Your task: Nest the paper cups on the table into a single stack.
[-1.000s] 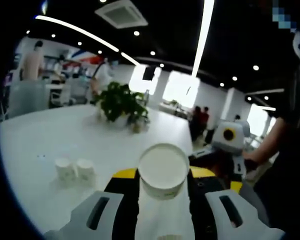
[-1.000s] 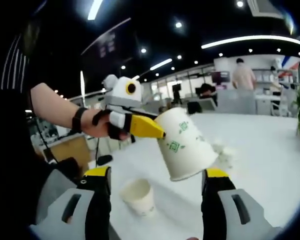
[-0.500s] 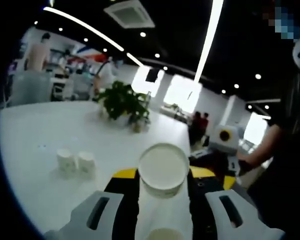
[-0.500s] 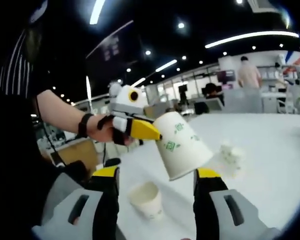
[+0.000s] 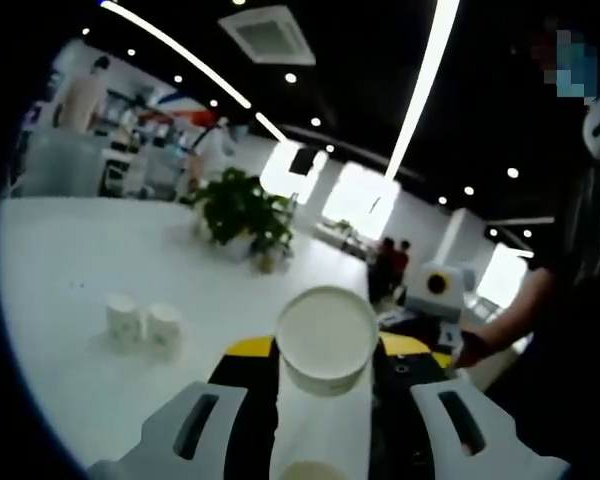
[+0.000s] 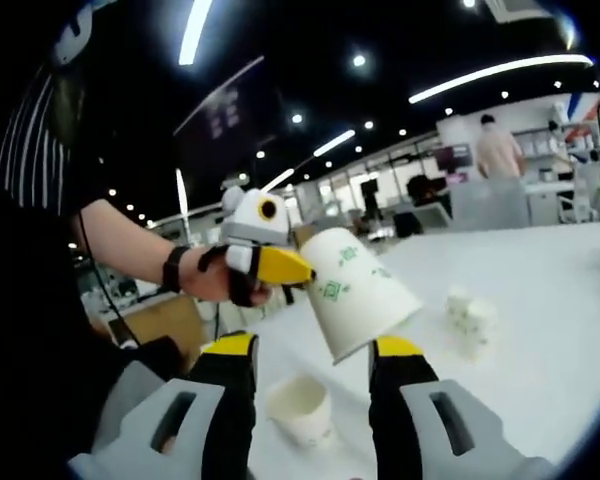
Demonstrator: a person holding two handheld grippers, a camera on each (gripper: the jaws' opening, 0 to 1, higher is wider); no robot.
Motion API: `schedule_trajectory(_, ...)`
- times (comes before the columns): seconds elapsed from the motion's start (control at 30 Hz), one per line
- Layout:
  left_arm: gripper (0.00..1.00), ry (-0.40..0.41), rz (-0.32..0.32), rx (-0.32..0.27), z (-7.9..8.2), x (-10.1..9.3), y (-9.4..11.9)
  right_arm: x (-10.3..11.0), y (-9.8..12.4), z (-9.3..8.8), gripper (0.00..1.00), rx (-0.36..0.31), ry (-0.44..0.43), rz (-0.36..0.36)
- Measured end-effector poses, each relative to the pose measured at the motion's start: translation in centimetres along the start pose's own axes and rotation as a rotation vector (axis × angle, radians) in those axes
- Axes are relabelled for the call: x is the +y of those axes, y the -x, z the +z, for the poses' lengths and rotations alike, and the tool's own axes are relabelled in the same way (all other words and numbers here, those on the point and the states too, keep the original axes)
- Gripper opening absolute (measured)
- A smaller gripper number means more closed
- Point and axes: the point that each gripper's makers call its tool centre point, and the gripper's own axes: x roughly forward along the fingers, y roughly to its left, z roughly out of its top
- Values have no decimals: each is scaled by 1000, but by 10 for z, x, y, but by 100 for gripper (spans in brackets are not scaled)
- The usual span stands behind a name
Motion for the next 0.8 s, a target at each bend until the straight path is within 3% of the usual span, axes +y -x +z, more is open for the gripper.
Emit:
schedule_trajectory(0.53,36,10,-60,0,-2,-15,-2,-4,8,8,20,-62,-46,-2)
schedule_trajectory(0.6,36,-35,-66,-14,2,-18,-1,-4,9,11,17,-73,-35,-5)
schedule_trajectory(0.8,36,-9,-81,-8,4,-21,0,-2,11,22,14,-121,-72,24)
